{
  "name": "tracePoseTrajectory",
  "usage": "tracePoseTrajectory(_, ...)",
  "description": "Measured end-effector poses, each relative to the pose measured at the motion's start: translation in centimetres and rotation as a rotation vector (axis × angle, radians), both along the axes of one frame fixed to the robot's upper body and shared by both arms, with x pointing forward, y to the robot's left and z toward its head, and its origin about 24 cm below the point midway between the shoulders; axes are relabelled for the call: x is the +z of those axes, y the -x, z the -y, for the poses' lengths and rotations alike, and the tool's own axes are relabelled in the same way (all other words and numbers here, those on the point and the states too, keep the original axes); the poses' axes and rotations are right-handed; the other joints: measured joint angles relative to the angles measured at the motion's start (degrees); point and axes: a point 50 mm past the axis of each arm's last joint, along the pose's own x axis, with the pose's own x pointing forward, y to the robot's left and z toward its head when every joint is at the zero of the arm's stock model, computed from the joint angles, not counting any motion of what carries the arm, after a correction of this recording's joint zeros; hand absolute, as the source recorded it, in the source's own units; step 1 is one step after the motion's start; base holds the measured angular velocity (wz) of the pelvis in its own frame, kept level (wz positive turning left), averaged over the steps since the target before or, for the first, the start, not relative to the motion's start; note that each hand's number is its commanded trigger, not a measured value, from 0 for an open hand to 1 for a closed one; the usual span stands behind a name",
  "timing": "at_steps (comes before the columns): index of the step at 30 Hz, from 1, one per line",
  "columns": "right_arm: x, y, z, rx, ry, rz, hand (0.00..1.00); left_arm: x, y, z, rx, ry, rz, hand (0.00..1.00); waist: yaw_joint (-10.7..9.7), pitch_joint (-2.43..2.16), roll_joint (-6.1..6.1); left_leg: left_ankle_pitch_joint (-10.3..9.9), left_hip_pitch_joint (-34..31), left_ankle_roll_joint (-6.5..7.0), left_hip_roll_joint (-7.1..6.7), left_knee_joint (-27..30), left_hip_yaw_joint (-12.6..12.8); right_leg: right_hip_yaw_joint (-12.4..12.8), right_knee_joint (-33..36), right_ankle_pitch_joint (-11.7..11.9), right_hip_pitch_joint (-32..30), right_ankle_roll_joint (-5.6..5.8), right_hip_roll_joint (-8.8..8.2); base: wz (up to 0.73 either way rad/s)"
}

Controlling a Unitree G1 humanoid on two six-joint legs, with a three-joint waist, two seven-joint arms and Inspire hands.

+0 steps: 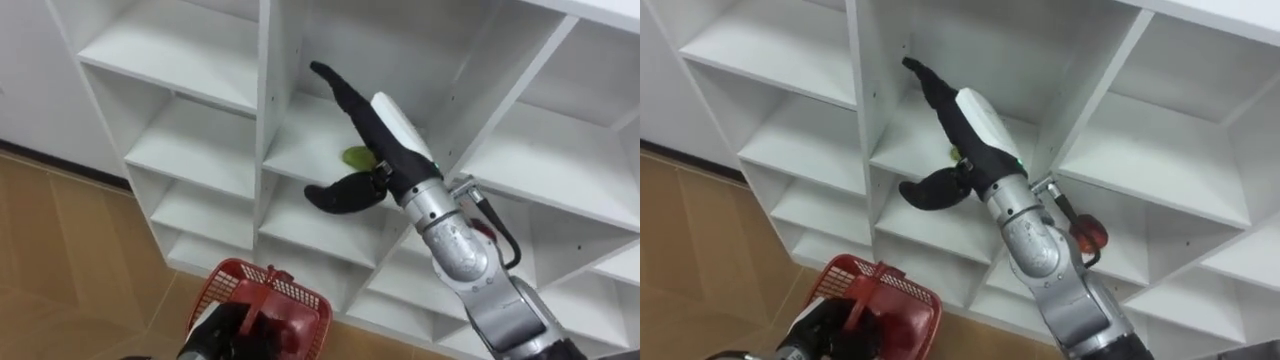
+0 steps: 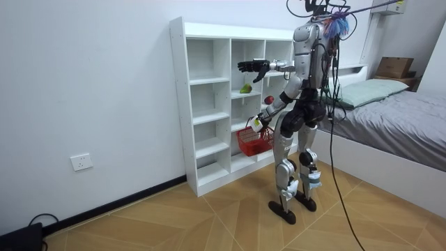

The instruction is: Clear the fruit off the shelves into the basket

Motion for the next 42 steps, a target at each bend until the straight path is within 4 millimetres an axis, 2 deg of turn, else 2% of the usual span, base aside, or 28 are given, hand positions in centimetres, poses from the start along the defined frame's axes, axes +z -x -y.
tracePoseTrajectory(3,-0.1,-0.7,0.5,-0.030,0.013,0.000,0.00,0.0,0.1,-0.5,-0.007,0.003,-0.015,1.00,-0.04,-0.19,-0.34,0.05,-0.57,-0.09,-0.06,0.10,-0.76,-0.66,-0.01,0.00,-0.25,0.00,-0.01,0.10)
tracePoseTrajectory(4,-0.1,-0.9,0.8,-0.047,0.013,0.002,0.00,0.0,0.1,-0.7,0.000,0.008,-0.021,1.00,-0.07,-0.19,-0.75,0.12,-0.84,-0.19,-0.07,0.16,-0.98,-1.39,-0.02,0.00,-0.38,0.00,-0.02,0.16)
tracePoseTrajectory(8,-0.6,-1.5,2.4,-0.126,0.030,-0.006,0.00,0.0,0.1,-1.2,0.022,0.004,-0.037,1.00,0.41,-0.28,-1.95,0.16,-1.43,-0.27,-0.04,0.87,-1.74,-1.73,-0.01,0.00,-0.40,0.00,0.11,0.13)
tracePoseTrajectory(14,-1.3,-3.4,4.9,-0.235,-0.007,-0.070,0.00,0.6,-0.5,-1.5,0.011,-0.009,-0.002,1.00,0.74,-0.30,-2.09,0.14,-2.60,-0.29,-0.11,1.95,-3.00,-1.85,-0.08,0.00,-0.85,0.00,0.08,0.08)
tracePoseTrajectory(17,-1.2,-3.5,5.9,-0.257,-0.021,-0.081,0.00,0.6,-0.5,-1.8,0.008,-0.022,-0.009,1.00,1.16,-0.31,-2.15,0.16,-2.98,-0.32,-0.33,2.28,-3.02,-1.77,0.00,0.00,-1.18,0.00,0.11,0.00)
tracePoseTrajectory(24,-1.7,-3.6,6.5,-0.283,-0.014,-0.112,0.00,0.8,-0.6,-1.8,0.007,-0.027,-0.013,1.00,0.89,-0.28,-2.32,0.15,-3.86,-0.28,-0.70,2.79,-3.61,-3.16,0.06,0.00,-1.30,0.00,-0.18,0.06)
tracePoseTrajectory(28,-3.0,-3.8,7.5,-0.330,0.018,-0.173,0.00,0.9,-0.5,-1.8,0.000,-0.018,-0.009,1.00,1.25,-0.29,-2.85,0.16,-3.86,-0.27,-0.82,3.13,-3.78,-3.28,0.13,0.00,-1.08,0.00,-0.25,0.01)
tracePoseTrajectory(36,-3.5,-4.0,8.1,-0.351,0.038,-0.198,0.00,0.9,-0.4,-2.0,-0.002,-0.019,-0.016,1.00,2.15,-0.16,-2.91,0.16,-3.75,-0.27,-0.88,3.27,-4.08,-3.26,0.10,0.00,-0.90,0.00,-0.24,0.00)
tracePoseTrajectory(42,-3.7,-4.2,8.7,-0.361,0.058,-0.210,0.00,0.9,-0.3,-2.2,-0.011,-0.033,-0.018,1.00,2.79,0.25,-2.86,0.16,-3.86,-0.27,-0.90,3.22,-4.12,-3.58,0.07,0.00,-0.89,0.00,-0.23,0.02)
